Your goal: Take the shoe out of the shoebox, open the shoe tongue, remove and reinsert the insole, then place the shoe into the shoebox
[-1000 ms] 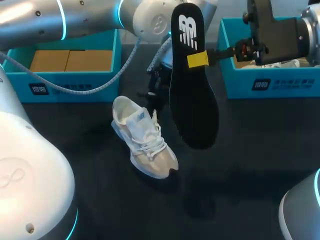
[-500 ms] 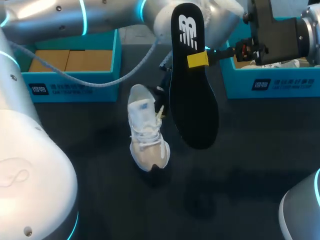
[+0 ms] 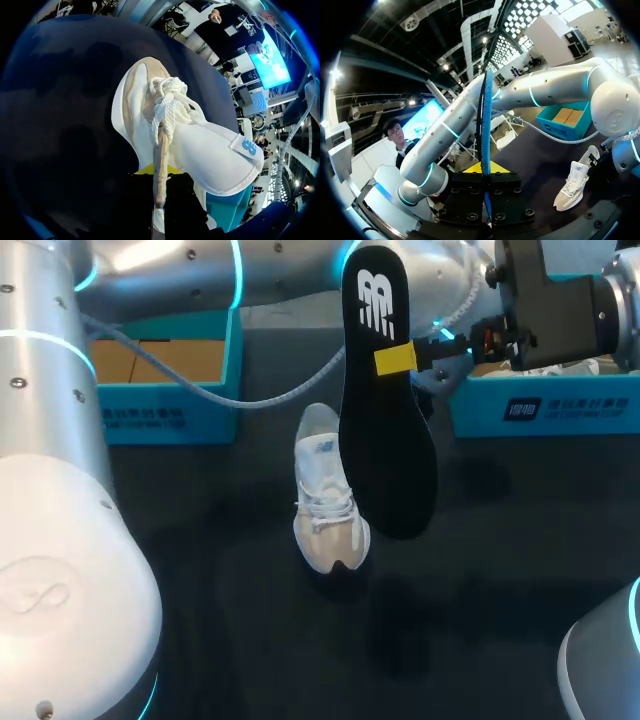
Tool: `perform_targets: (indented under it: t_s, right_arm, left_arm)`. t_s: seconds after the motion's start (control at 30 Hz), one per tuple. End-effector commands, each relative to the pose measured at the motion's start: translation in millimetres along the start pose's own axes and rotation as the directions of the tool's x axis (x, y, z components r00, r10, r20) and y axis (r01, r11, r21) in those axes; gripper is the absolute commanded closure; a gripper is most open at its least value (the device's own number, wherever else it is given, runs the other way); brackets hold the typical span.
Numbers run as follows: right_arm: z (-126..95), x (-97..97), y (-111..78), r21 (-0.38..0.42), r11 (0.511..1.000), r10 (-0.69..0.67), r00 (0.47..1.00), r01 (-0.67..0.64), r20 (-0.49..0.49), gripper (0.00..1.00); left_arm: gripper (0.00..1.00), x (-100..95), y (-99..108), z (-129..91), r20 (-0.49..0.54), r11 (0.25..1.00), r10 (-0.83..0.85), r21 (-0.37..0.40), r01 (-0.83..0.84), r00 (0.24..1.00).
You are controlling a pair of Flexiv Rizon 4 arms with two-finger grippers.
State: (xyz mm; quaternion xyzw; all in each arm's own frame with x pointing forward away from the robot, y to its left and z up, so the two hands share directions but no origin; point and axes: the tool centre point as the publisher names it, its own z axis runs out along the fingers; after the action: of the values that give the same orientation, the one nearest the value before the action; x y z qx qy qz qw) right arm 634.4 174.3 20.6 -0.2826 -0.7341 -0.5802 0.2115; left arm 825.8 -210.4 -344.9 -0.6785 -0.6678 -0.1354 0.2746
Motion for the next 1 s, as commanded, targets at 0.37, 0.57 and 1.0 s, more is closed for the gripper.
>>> perform_targets:
  t_s: [0.37, 0.57, 1.0]
  right_arm:
    - [4, -1.5, 3.6, 0.005, 1.0, 0.002, 1.0, -0.002, 0.0, 1.0]
    - [4, -1.5, 3.6, 0.005, 1.0, 0.002, 1.0, -0.002, 0.0, 1.0]
    - [4, -1.5, 3.6, 0.005, 1.0, 0.002, 1.0, -0.002, 0.0, 1.0]
  left_arm:
    - [1.0, -21.7, 6, 18, -0.112, 1.0, 0.02, 0.022, -0.018, 0.994]
    - [0.0, -18.6, 5, 16, -0.108, 0.999, 0.027, 0.026, -0.025, 0.994]
    - [0.0, 8.2, 5, -27, 0.056, 0.999, 0.022, -0.037, -0.02, 0.998]
